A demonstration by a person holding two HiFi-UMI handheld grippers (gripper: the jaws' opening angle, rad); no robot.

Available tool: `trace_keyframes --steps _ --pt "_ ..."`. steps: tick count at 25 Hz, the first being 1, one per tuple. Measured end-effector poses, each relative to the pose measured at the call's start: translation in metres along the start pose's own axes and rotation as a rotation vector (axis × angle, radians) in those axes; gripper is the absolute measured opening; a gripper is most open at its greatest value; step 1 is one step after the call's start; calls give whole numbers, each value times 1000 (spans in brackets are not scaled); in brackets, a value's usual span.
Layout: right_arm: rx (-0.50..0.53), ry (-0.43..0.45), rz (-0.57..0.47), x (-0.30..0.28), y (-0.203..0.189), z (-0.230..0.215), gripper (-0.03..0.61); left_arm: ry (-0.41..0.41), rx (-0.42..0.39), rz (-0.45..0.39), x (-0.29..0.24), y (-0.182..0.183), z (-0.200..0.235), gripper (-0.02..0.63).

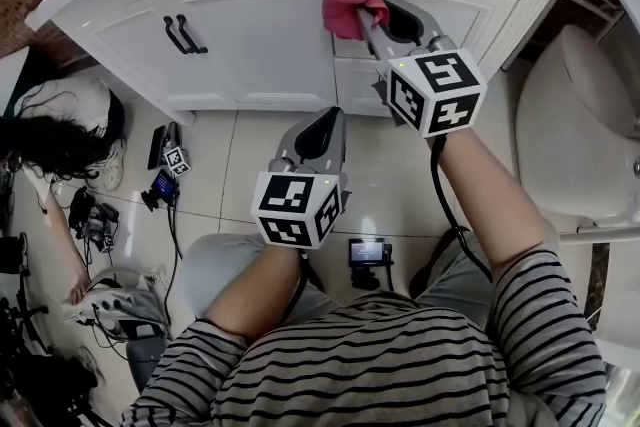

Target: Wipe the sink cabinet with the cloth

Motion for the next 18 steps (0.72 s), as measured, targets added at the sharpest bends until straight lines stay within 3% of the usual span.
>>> trace_keyframes --steps 5,10,14,18 --pt "43 -33 68 -13 -34 -7 67 33 17 -6 6 2 13 2" --pt "34 -157 87 34 -28 -56 66 10 21 -8 3 2 8 2" --pt "40 -206 82 75 -20 -76 63 -9 -1 14 0 -6 -1 2" --pt "14 -374 109 120 -24 -132 61 -3 -18 32 -3 -11 -2 2"
Point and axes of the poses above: the fingertips, and each gripper's own axes: x backward along the fingers, z to its left, y out of its top, the point moved 2 cm from there along x, backward along the fingers, and after that the axes turned 12 degrees about -z, right-handed, at the moved point
